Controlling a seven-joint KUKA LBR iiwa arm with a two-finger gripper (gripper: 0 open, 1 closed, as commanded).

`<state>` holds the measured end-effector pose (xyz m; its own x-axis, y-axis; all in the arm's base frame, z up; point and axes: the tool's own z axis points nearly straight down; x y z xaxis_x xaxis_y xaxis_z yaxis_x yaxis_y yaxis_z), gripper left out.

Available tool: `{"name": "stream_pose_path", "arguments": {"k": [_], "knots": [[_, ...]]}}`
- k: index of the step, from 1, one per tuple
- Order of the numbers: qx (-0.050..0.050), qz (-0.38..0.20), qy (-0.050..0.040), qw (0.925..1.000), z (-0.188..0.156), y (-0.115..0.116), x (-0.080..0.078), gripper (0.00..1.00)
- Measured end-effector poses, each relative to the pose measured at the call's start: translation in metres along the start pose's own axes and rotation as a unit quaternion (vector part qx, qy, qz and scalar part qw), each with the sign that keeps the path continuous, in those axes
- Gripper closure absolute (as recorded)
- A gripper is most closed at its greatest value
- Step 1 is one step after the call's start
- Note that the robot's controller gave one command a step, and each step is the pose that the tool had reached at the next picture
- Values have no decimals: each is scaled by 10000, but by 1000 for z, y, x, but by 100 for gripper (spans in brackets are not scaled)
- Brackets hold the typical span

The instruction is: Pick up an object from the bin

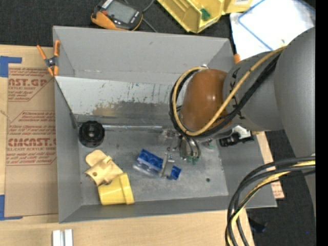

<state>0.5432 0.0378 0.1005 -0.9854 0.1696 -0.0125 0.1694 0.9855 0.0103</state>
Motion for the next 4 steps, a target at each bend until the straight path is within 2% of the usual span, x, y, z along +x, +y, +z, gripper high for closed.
{"name": "stream_pose_path", "arguments": {"k": [1, 2, 3, 4], "knots": [[28, -865, 66, 9962, 30, 21, -4, 0], [-1, 7, -2, 10000, 30, 26, 17, 0], [18, -810, 38, 9967, 29, 22, -4, 100], [18, -810, 39, 9967, 29, 22, -4, 100]]}}
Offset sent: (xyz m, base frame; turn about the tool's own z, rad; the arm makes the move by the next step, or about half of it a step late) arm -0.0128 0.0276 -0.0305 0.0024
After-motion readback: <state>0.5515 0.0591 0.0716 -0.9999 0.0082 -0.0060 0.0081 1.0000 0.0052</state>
